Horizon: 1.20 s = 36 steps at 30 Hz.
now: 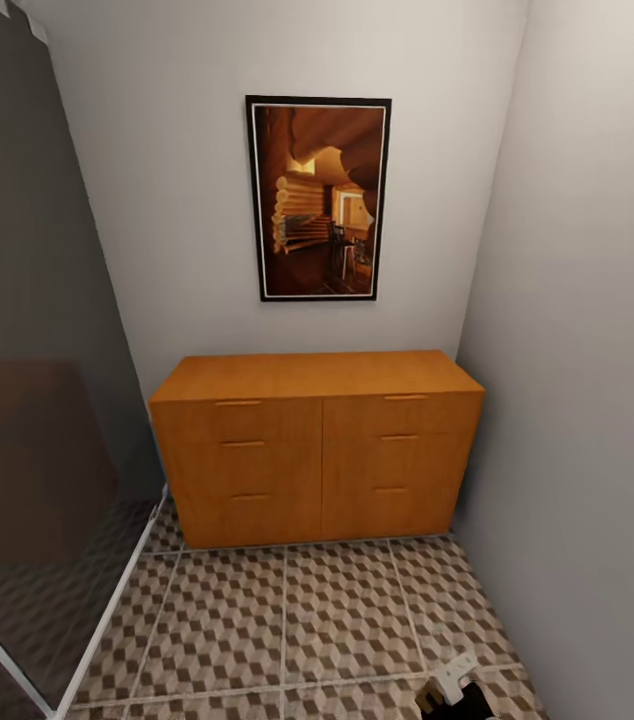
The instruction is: Take the four mousetraps from the cabinet in the bathroom and place them on the bathroom floor. Make sure all four end up on the same floor surface, and ensure that at least two of them are either under or directly next to the same bathroom sink.
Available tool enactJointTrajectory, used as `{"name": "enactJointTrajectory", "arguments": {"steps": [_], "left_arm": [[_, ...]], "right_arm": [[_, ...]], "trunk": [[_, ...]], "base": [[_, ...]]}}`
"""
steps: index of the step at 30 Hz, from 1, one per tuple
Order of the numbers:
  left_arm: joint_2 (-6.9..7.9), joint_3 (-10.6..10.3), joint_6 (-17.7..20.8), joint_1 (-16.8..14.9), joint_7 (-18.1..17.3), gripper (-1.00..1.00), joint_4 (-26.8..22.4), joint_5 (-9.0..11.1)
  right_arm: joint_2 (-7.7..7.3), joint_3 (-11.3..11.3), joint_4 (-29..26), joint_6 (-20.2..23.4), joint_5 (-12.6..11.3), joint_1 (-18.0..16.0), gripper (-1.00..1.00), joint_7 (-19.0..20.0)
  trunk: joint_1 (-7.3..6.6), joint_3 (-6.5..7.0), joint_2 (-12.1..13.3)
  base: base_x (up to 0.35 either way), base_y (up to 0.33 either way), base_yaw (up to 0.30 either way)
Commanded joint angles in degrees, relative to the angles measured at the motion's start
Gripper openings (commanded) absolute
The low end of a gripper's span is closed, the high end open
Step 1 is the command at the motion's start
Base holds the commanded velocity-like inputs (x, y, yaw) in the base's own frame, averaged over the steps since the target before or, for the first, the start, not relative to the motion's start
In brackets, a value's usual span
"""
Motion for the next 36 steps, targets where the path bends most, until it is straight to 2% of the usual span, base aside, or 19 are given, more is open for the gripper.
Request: {"name": "enactJointTrajectory", "arguments": {"steps": [1, 18, 23, 36], "left_arm": [[0.05, -0.5, -0.4, -0.1, 0.3, -1.0, -0.2, 0.6], [0.36, -0.5, -0.3, -0.1, 0.3, -1.0, -0.1, 0.7], [0.47, -0.4, -0.3, -0.1, 0.4, -1.0, -0.1, 0.8], [0.63, -0.3, -0.3, -0.1, 0.4, -1.0, -0.1, 0.8]], "right_arm": [[-0.01, 0.4, 0.1, -0.2, 0.0, 0.0, -1.0, 0.0], [-0.01, 0.4, 0.1, -0.2, 0.0, 0.0, -1.0, 0.0], [-0.01, 0.4, 0.1, -0.2, 0.0, 0.0, -1.0, 0.0], [0.07, 0.5, 0.2, -0.8, 0.1, 0.3, -1.0, 0.0]], "trunk": [[-0.04, -0.06, 0.0], [-0.04, -0.06, 0.0], [-0.04, -0.06, 0.0], [-0.04, -0.06, 0.0]], "base": [[-0.337, 0.0, 0.0], [-0.337, 0.0, 0.004], [-0.165, 0.0, 0.25], [-0.008, 0.0, 0.291]]}}
